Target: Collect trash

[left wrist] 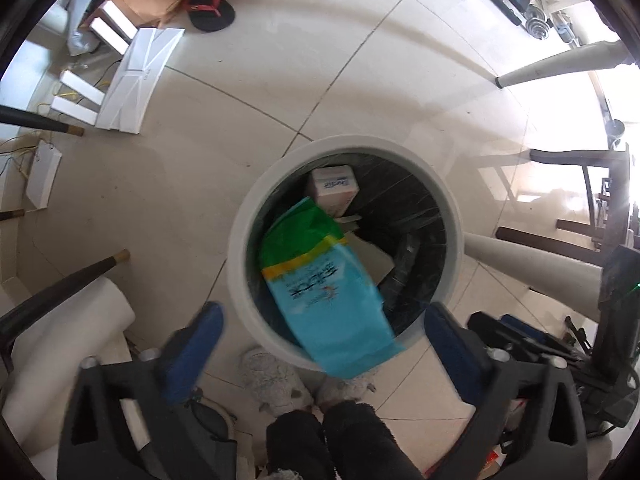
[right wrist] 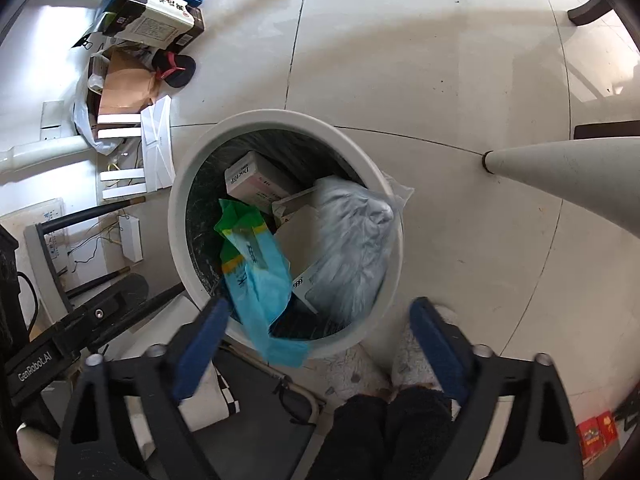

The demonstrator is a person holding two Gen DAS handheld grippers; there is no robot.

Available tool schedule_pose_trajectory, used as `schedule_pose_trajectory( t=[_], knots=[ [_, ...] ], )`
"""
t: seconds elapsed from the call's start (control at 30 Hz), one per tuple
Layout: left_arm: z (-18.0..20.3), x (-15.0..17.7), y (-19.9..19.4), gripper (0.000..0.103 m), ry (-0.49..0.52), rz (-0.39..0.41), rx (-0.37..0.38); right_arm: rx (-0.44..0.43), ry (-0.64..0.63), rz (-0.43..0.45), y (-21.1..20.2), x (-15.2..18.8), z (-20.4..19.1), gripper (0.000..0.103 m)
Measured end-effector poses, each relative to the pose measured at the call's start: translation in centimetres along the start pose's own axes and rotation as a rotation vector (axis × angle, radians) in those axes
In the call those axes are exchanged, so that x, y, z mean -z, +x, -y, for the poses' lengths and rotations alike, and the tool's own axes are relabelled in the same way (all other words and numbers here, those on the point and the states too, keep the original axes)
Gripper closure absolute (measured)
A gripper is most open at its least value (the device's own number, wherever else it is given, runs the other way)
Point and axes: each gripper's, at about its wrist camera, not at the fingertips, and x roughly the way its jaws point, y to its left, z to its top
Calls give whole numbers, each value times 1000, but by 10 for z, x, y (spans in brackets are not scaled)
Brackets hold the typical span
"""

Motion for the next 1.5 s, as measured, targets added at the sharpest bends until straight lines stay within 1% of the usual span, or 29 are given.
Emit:
schedule_pose_trajectory(
  t=[0.03,0.2,0.33,0.47,0.6,0.8,0.93,1.1,1.2,1.27,1.37,1.5],
  knots=[
    [-1,3,0,0,-1,0,-15,14,-4,8,-2,2,0,1],
    [-2,23,-12,0,12,13,-81,106,-36,67,-17,16,-5,0],
    [2,43,-33,0,36,24,-123,155,-53,97,-37,33,-8,0],
    [9,63,-66,0,55,32,-145,162,-66,106,-64,53,-13,0],
    [19,83,-108,0,72,39,-152,162,-87,121,-106,80,-25,0],
    [49,120,-191,0,138,43,-159,117,-98,111,-189,128,-38,0],
    [70,146,-247,0,191,61,-134,82,-117,129,-266,163,-47,0],
    [90,171,-321,0,263,92,-68,35,-108,173,-360,206,-54,0],
    [95,184,-363,0,321,110,-27,3,-96,190,-405,231,-61,0],
    [95,193,-392,0,368,122,-5,-13,-84,216,-437,252,-67,0],
    [95,209,-432,0,442,155,14,-47,-58,247,-477,283,-76,0],
    [86,227,-469,0,498,181,52,-81,-40,296,-521,327,-96,0]
  ],
)
